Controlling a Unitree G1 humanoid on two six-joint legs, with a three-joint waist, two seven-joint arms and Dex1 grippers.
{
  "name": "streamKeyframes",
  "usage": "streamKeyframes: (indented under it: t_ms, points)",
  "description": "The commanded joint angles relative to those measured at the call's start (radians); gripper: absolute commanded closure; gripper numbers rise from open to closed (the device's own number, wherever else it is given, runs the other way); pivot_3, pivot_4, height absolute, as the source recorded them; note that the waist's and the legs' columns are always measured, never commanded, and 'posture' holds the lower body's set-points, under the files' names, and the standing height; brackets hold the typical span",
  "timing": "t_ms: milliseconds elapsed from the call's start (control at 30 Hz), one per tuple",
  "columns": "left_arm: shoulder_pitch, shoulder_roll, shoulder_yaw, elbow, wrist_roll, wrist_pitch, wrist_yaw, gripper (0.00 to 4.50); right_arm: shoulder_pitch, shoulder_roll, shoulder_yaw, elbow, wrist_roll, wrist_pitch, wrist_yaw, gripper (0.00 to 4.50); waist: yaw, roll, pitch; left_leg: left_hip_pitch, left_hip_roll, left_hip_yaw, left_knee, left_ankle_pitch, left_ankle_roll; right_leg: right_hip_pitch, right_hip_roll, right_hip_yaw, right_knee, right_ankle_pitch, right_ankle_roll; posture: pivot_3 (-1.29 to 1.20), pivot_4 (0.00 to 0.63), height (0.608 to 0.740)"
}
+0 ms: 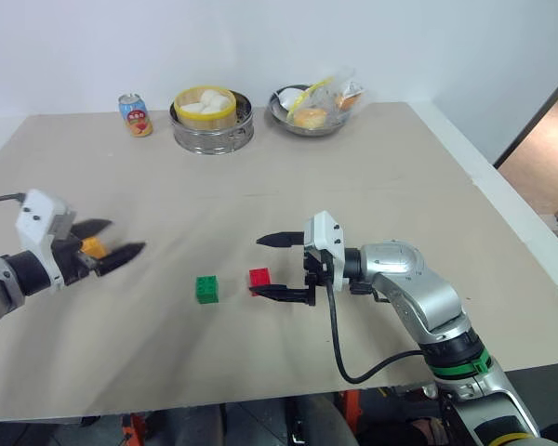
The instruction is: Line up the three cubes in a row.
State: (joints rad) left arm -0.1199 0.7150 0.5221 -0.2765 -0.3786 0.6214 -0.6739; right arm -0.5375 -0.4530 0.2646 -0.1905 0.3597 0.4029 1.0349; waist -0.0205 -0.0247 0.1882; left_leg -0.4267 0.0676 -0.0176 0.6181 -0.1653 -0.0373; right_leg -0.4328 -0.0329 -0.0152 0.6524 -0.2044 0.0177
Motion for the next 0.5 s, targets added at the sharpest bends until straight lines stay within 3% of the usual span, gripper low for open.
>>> streamKeyframes:
  t_ms: [33, 267, 500]
  points:
    - [0.014, -0.059, 0.03, 0.015, 0.151, -0.173, 0.216, 0.06, -0.028, 0.006, -0.013, 0.003, 0.001, -0.026, 0.009, 0.0, 0.0, -0.003, -0.002, 0.0, 0.0, 0.0, 0.0, 0.0, 0.0, 0.0, 0.0, 0.0, 0.0, 0.0, 0.0, 0.0, 0.15, 0.74]
    - [-0.015, -0.232, 0.003, -0.007, 0.268, -0.197, 0.524, 0.06, -0.037, 0.003, -0.008, 0.023, -0.012, -0.041, 0.019, 0.0, 0.0, -0.007, -0.003, 0.001, 0.0, 0.005, 0.0, 0.0, 0.0, -0.001, 0.0, 0.005, 0.0, 0.002, 0.002, 0.0, 0.15, 0.74]
    - [-0.033, -0.415, -0.074, -0.074, 0.297, -0.138, 0.701, 0.06, -0.04, -0.004, -0.013, 0.035, -0.027, -0.051, 0.021, 0.0, 0.0, -0.008, -0.004, 0.001, 0.0, 0.007, 0.001, 0.0, 0.0, -0.001, 0.0, 0.007, 0.0, 0.004, 0.005, 0.0, 0.15, 0.74]
